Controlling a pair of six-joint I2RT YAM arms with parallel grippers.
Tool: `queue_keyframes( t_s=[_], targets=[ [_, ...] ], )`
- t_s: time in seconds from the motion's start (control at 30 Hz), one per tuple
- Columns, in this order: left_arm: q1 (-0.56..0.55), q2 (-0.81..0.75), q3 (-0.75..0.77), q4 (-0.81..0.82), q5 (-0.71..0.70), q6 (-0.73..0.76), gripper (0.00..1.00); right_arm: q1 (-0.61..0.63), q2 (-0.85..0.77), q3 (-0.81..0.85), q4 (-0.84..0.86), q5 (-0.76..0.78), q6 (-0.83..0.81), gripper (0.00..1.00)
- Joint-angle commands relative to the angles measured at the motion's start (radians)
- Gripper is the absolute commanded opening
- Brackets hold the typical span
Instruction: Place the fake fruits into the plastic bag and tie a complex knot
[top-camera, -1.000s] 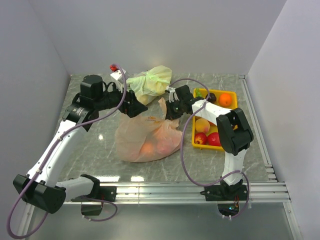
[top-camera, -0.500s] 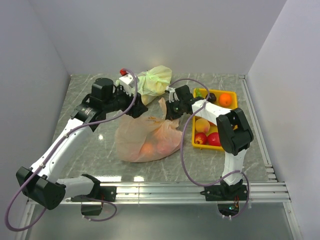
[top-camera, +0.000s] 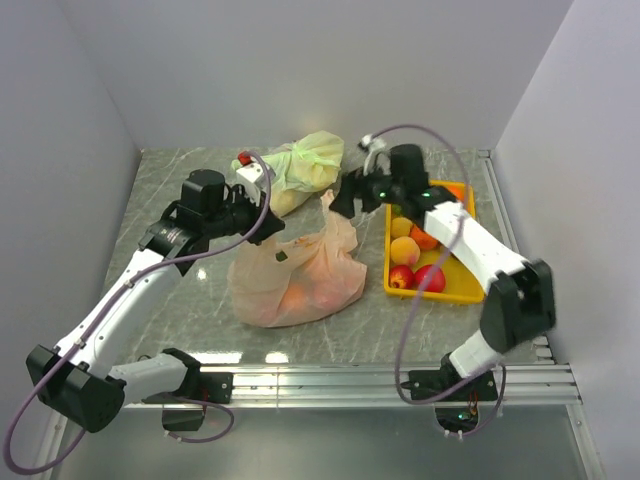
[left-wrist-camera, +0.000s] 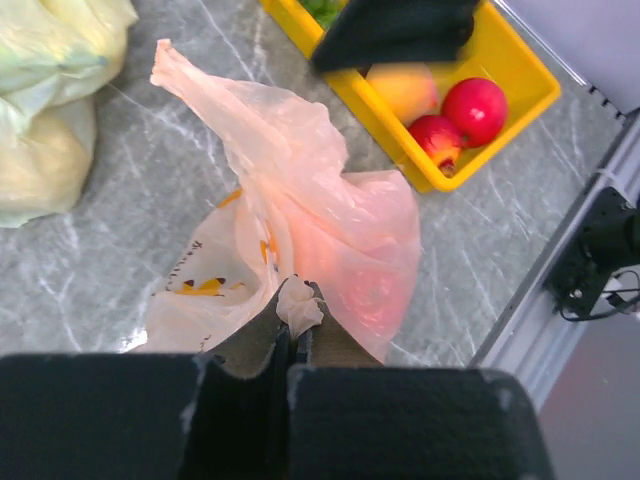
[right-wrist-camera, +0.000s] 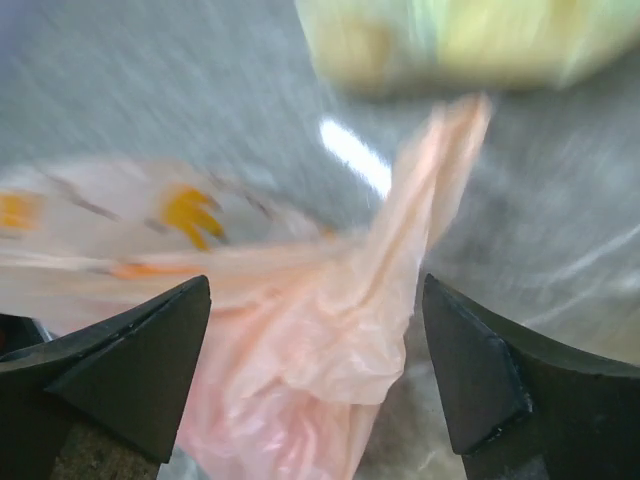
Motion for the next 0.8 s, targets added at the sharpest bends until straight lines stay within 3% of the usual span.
queue_keyframes(
  t_s=[0.0,0.17,0.4,0.57,0.77],
  targets=[
    [0.001,-0.024,-0.026,0.068,0.051,-0.065,0.00,0.000,-0.162,-0.025,0.203,-0.118,0.061,0.94],
    [0.021,-0.024,-0.042,0.139,0.084,-0.128,0.00,0.089,-0.200,-0.106,0.395,-0.239,0.208,0.96],
    [0.151,0.002,-0.107,0.273,0.238,-0.303,0.00,0.203,-0.168,-0.402,1.041,-0.284,0.363,0.97],
    [0.155,0.008,-0.129,0.306,0.284,-0.322,0.00,0.272,-0.072,-0.409,1.205,-0.206,0.430,0.98],
    [0.156,0.012,-0.178,0.352,0.293,-0.357,0.00,0.371,0.046,-0.341,1.264,-0.112,0.455,0.99]
  ],
)
